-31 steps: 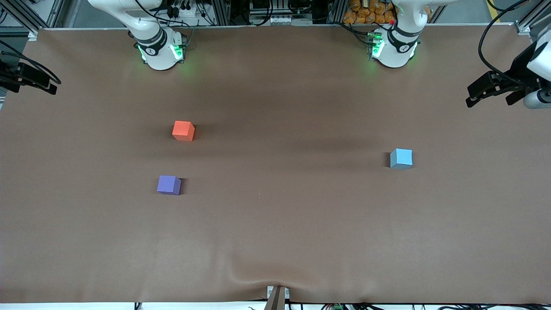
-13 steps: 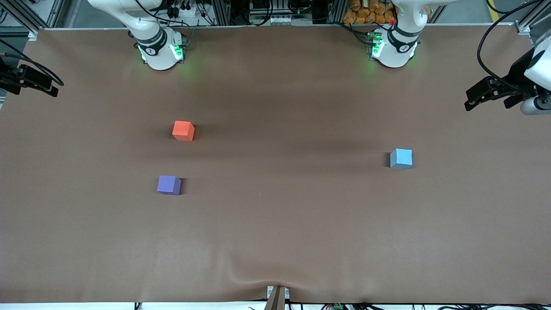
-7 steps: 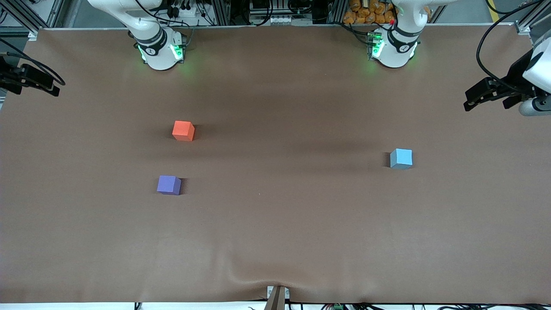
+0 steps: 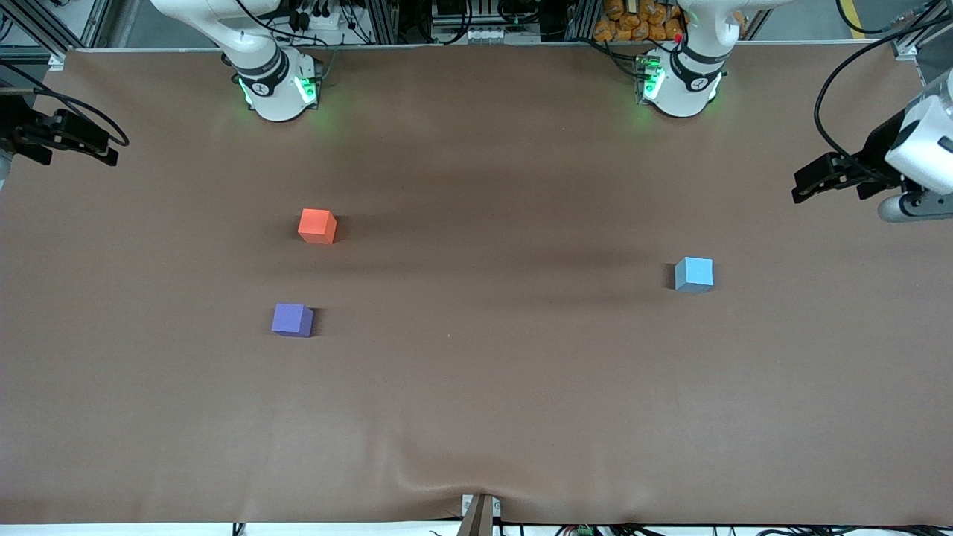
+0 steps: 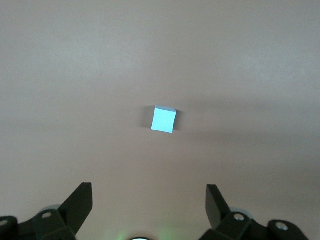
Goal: Place blue block between orange and purple blocks
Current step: 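Reach the left gripper down over the light-blue block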
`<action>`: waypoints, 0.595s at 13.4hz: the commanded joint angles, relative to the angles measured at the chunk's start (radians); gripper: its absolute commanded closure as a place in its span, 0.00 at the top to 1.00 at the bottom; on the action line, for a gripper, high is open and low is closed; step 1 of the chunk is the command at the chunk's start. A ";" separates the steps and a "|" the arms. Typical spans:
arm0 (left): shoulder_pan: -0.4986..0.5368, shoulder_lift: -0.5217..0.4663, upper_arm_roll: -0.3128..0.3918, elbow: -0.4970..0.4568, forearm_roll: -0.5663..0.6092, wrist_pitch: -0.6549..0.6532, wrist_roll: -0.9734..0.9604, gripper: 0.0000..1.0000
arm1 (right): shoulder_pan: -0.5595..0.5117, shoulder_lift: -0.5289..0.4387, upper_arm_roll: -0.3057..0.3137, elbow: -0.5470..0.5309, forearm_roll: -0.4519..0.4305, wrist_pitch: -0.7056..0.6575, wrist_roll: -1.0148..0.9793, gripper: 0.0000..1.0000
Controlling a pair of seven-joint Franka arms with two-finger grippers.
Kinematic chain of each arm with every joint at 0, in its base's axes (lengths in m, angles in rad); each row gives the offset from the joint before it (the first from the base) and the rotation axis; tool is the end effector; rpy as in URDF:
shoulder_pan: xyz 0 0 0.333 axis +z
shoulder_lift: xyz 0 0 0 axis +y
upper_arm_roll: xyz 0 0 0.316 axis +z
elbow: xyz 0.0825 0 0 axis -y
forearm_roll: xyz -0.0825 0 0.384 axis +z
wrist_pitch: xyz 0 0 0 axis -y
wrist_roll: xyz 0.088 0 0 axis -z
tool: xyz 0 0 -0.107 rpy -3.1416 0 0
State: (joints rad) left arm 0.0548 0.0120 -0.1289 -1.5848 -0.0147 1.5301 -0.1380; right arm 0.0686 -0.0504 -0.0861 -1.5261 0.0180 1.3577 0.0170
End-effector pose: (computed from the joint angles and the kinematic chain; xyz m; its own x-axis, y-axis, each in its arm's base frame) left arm 0.5513 -0.0421 0.6079 0.9957 0.0633 -0.0681 0.0639 -0.9979 0.0069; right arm 0.5157 -0.0081 0.6547 0.9925 -0.0299 -0.1182 -0.0326 -0.9993 -0.0202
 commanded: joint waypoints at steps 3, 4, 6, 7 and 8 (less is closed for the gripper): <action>0.007 0.017 -0.002 -0.003 -0.011 -0.002 0.011 1.00 | 0.030 -0.008 0.005 0.004 -0.023 -0.011 0.015 1.00; 0.007 0.019 -0.002 -0.018 -0.011 0.008 0.009 1.00 | 0.033 -0.008 0.005 0.004 -0.023 -0.012 0.017 1.00; 0.005 0.017 -0.002 -0.064 -0.011 0.053 0.009 1.00 | 0.033 -0.008 0.003 0.004 -0.023 -0.012 0.015 1.00; 0.005 0.017 -0.002 -0.092 -0.011 0.082 0.008 1.00 | 0.031 -0.008 0.003 0.004 -0.024 -0.012 0.015 1.00; 0.005 0.016 -0.003 -0.122 -0.011 0.114 0.008 1.00 | 0.031 -0.008 0.003 0.004 -0.030 -0.012 0.015 1.00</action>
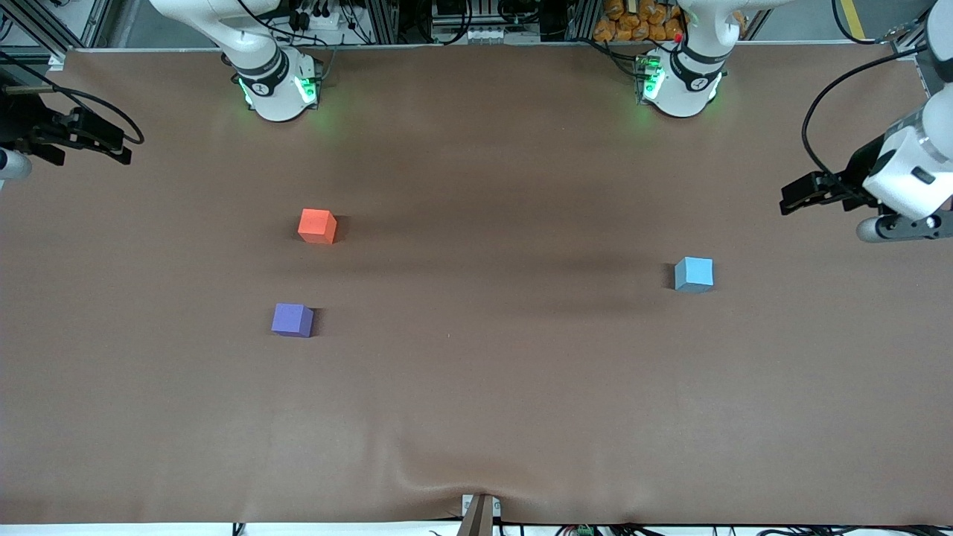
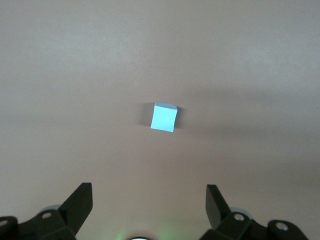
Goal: Place blue block between orange and purple blocks
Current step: 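Reach the left gripper down over the light-blue block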
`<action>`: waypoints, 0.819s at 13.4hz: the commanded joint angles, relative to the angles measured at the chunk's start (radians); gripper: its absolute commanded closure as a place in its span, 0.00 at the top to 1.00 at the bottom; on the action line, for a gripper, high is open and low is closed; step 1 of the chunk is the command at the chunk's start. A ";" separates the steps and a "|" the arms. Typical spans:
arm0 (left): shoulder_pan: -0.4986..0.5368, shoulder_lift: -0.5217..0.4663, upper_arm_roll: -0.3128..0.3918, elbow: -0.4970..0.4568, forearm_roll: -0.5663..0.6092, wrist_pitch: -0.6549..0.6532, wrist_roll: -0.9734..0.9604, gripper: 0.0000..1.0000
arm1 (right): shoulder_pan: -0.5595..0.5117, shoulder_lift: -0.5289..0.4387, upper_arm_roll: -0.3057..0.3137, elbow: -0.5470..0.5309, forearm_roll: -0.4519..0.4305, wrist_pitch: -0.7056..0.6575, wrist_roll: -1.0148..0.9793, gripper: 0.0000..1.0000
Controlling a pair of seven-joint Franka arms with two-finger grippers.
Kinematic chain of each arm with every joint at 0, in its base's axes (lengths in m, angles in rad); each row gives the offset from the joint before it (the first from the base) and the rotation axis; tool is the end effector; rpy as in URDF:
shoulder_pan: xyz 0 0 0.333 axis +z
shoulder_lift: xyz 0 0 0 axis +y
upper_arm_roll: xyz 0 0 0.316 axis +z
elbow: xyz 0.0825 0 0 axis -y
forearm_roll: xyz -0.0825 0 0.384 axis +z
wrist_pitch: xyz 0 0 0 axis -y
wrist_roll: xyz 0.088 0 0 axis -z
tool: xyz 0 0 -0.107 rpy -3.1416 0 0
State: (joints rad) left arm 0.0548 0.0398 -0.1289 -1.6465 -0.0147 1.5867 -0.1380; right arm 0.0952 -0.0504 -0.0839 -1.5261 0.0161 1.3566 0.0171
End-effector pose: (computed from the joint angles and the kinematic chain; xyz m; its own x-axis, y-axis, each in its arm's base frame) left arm 0.5612 -0.0420 0.5681 0.9928 0.0640 -0.1009 0.0650 -0.9979 0.0059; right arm 0.5156 0.0065 0.6546 0.9929 -0.0018 -0.1193 -0.0040 -0.9998 -0.0182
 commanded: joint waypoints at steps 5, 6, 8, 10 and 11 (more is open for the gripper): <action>0.004 -0.015 -0.006 -0.245 -0.011 0.280 0.008 1.00 | 0.006 -0.008 -0.001 0.006 -0.039 -0.010 0.017 1.00; 0.003 -0.015 -0.008 -0.281 -0.010 0.324 0.008 1.00 | 0.005 -0.008 -0.001 0.012 -0.039 -0.010 0.018 1.00; 0.003 -0.015 -0.012 -0.392 -0.010 0.444 0.008 1.00 | 0.005 -0.008 -0.001 0.012 -0.053 -0.010 0.023 1.00; 0.000 0.001 -0.012 -0.488 -0.010 0.583 0.009 1.00 | 0.008 -0.006 0.001 0.014 -0.073 -0.005 0.026 1.00; -0.004 0.021 -0.012 -0.528 -0.010 0.657 0.009 1.00 | 0.012 -0.006 0.003 0.014 -0.073 -0.005 0.029 1.00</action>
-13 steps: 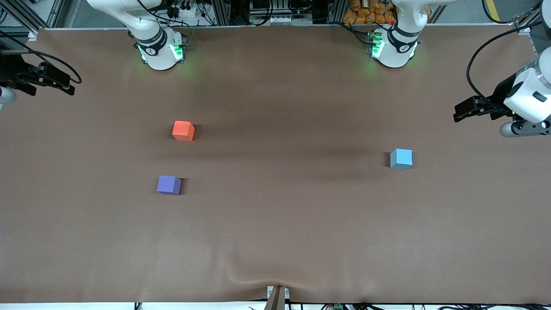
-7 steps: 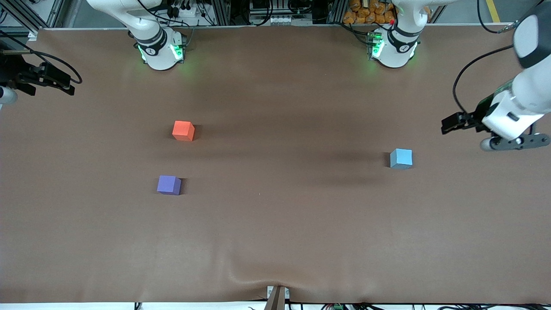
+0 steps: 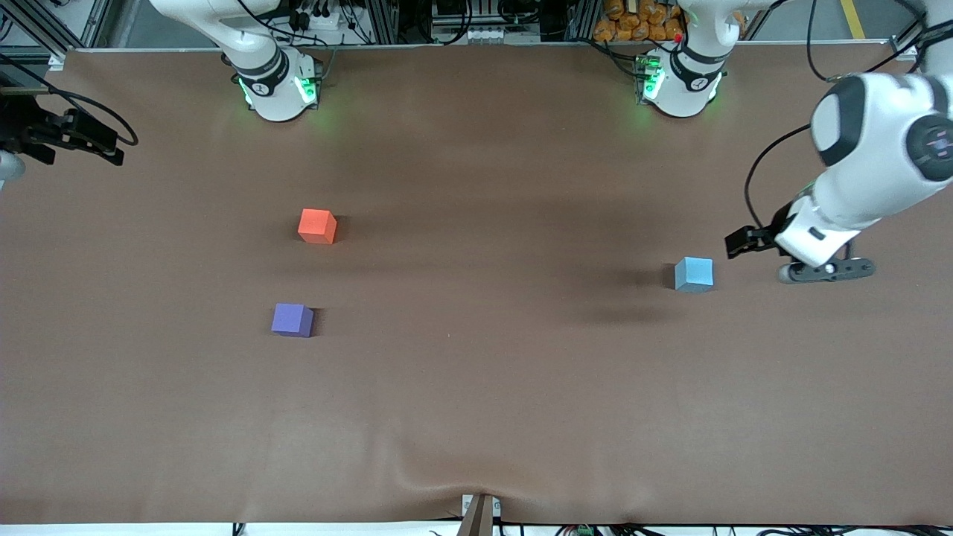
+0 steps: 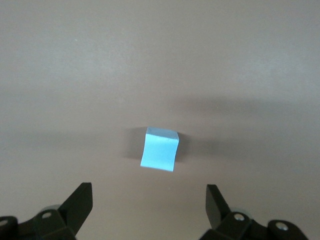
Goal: Place blue block between orange and purple blocks
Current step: 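Reach the left gripper down over the light-blue block, then close the left gripper on the light-blue block and lift it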
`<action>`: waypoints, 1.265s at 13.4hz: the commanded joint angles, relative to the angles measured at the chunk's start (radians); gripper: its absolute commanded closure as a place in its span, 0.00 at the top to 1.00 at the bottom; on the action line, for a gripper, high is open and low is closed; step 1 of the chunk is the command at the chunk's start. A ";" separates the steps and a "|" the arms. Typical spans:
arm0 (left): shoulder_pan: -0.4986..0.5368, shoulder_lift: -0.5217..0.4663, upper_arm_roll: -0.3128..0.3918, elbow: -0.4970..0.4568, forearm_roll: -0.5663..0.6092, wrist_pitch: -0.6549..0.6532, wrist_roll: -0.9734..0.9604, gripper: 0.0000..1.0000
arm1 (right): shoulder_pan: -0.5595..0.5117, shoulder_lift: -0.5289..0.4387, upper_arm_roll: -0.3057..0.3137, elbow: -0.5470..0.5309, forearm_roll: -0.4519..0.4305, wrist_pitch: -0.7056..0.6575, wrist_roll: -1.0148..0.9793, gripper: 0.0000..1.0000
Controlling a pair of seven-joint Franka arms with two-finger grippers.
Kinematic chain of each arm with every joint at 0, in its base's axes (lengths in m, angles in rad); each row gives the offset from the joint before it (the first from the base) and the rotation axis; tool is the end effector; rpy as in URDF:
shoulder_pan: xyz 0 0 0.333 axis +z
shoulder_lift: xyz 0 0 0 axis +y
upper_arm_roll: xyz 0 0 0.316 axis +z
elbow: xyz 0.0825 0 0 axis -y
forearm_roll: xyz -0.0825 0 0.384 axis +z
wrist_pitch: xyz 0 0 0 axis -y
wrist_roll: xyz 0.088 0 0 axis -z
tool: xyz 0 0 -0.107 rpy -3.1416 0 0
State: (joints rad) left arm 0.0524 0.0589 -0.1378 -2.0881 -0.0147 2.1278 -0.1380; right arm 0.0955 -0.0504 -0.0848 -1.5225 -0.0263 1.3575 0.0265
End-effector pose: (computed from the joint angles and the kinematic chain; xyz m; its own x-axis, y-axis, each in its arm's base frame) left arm 0.5518 -0.0473 0.3952 0.9979 0.0604 -0.0214 0.0608 -0.9980 0.0176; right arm 0.5157 0.0010 0.6563 0.9933 -0.0208 -0.1139 -0.0181 -0.9995 0.0249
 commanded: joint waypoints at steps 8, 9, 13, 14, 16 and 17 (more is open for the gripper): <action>-0.020 0.219 -0.008 -0.173 0.108 0.385 0.011 1.00 | 0.023 0.011 0.002 0.007 -0.021 -0.009 0.020 1.00; -0.020 0.234 -0.006 -0.173 0.110 0.402 0.011 1.00 | 0.024 0.017 0.002 0.007 -0.018 -0.011 0.020 1.00; -0.002 0.282 -0.008 -0.175 0.108 0.449 0.009 1.00 | 0.035 0.023 0.002 0.002 -0.018 -0.006 0.007 1.00; 0.000 0.285 -0.008 -0.175 0.110 0.449 0.009 1.00 | 0.038 0.027 0.002 0.004 -0.018 -0.005 0.007 1.00; 0.001 0.285 -0.008 -0.181 0.110 0.449 0.009 0.87 | 0.044 0.027 0.002 0.005 -0.018 -0.005 0.007 1.00; 0.001 0.285 -0.008 -0.182 0.108 0.449 0.009 0.76 | 0.049 0.027 0.002 0.005 -0.018 -0.006 0.007 1.00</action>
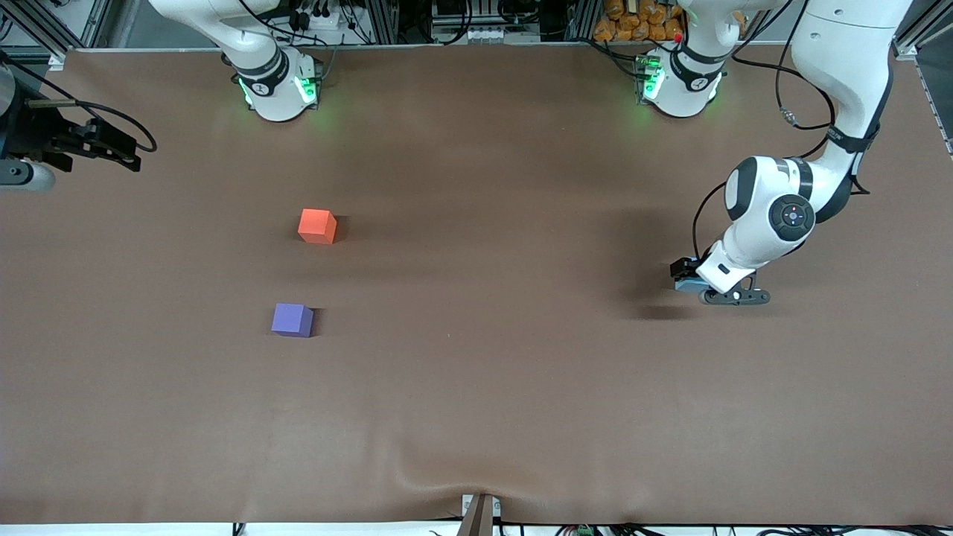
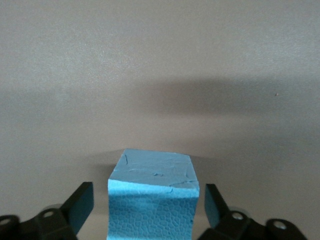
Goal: Place blue block between orange and purple blocks
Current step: 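Close the left gripper on the light-blue block and lift it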
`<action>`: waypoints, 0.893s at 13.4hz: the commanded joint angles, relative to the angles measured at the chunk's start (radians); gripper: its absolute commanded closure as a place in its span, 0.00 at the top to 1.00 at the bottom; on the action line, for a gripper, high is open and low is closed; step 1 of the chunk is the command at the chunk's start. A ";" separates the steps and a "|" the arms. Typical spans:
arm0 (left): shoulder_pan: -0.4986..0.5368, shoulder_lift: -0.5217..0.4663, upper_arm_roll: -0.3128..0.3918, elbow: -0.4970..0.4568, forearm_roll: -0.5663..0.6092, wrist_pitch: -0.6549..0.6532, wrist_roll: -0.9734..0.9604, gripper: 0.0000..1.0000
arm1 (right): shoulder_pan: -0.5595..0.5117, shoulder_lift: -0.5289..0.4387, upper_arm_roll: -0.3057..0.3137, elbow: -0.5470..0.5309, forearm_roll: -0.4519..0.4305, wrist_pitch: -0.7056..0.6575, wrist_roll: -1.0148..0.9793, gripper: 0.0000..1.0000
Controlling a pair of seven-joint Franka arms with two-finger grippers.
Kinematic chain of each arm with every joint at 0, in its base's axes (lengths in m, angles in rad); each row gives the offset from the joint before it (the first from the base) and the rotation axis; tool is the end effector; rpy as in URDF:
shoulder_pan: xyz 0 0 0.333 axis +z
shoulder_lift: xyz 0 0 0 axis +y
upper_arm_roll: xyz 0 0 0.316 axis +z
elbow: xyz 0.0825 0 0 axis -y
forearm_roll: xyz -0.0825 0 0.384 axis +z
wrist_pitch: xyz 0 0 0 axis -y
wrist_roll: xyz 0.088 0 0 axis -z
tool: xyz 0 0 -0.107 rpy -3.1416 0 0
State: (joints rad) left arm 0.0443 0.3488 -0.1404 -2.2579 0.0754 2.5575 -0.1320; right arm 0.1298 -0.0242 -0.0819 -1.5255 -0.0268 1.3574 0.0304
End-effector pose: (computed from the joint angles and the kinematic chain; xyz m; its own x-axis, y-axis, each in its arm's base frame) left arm 0.5326 -0.0541 0.2041 0.9988 -0.0207 -0.0450 -0.0206 -0.9998 0.0032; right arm 0.5235 0.0212 0.6414 0.9897 0.0117 -0.1426 0.0160 -0.9994 0.0291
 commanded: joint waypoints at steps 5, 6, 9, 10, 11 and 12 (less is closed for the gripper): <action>0.009 -0.001 -0.007 -0.017 0.018 0.015 -0.005 0.03 | 0.008 0.001 -0.001 0.008 -0.019 -0.009 0.002 1.00; 0.008 0.001 -0.008 -0.014 0.018 0.014 -0.006 0.00 | 0.004 0.001 -0.002 0.005 -0.019 -0.011 0.003 1.00; -0.001 -0.016 -0.037 0.012 0.020 0.012 -0.011 0.00 | 0.004 0.001 -0.004 0.007 -0.028 -0.009 0.002 1.00; -0.001 -0.027 -0.063 0.035 0.018 0.003 -0.015 0.00 | 0.002 0.001 -0.006 0.007 -0.030 -0.009 0.002 1.00; 0.000 -0.033 -0.067 0.063 0.018 -0.015 -0.015 0.00 | 0.001 0.000 -0.009 0.008 -0.031 -0.011 0.002 1.00; -0.003 -0.034 -0.073 0.098 0.017 -0.043 -0.015 0.00 | 0.001 0.000 -0.010 0.008 -0.033 -0.011 0.002 1.00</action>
State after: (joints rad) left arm 0.0409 0.3403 -0.1997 -2.2086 0.0771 2.5600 -0.1374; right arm 0.1349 -0.0227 -0.0918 -1.5255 -0.0335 1.3567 0.0304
